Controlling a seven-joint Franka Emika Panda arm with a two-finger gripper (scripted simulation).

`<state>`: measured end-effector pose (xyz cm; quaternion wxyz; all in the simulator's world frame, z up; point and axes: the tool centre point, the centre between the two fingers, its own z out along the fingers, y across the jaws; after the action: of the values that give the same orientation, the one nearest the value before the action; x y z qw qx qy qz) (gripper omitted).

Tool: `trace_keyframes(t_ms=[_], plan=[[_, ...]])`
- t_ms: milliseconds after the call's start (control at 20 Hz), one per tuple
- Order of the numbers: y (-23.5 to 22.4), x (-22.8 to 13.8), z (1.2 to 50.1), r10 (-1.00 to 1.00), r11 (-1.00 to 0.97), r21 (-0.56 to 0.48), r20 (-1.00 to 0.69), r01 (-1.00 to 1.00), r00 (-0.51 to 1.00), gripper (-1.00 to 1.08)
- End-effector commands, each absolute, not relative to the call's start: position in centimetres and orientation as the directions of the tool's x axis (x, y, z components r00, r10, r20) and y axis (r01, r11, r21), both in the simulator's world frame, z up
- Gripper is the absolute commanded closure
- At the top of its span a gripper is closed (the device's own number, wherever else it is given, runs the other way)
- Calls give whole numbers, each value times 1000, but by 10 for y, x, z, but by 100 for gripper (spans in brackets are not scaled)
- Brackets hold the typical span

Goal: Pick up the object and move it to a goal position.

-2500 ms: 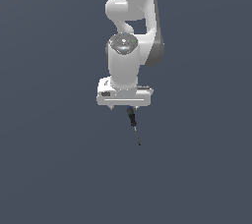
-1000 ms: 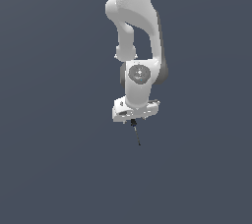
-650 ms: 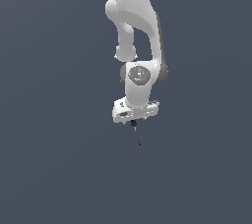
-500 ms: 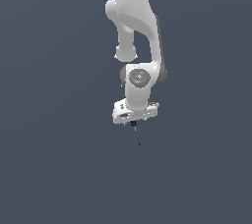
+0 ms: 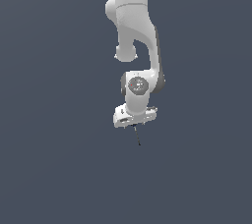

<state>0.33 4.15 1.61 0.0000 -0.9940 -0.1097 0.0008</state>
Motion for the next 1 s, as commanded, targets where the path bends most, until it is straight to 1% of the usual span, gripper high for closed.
trace_keyframes(t_ms=[0, 600, 750, 950], plan=[[42, 4, 15, 218, -976, 0, 0, 218, 976, 108], [40, 4, 16, 218, -976, 0, 0, 218, 976, 108], [31, 4, 16, 218, -976, 0, 0, 218, 976, 108], [8, 2, 18, 218, -976, 0, 0, 218, 976, 108]])
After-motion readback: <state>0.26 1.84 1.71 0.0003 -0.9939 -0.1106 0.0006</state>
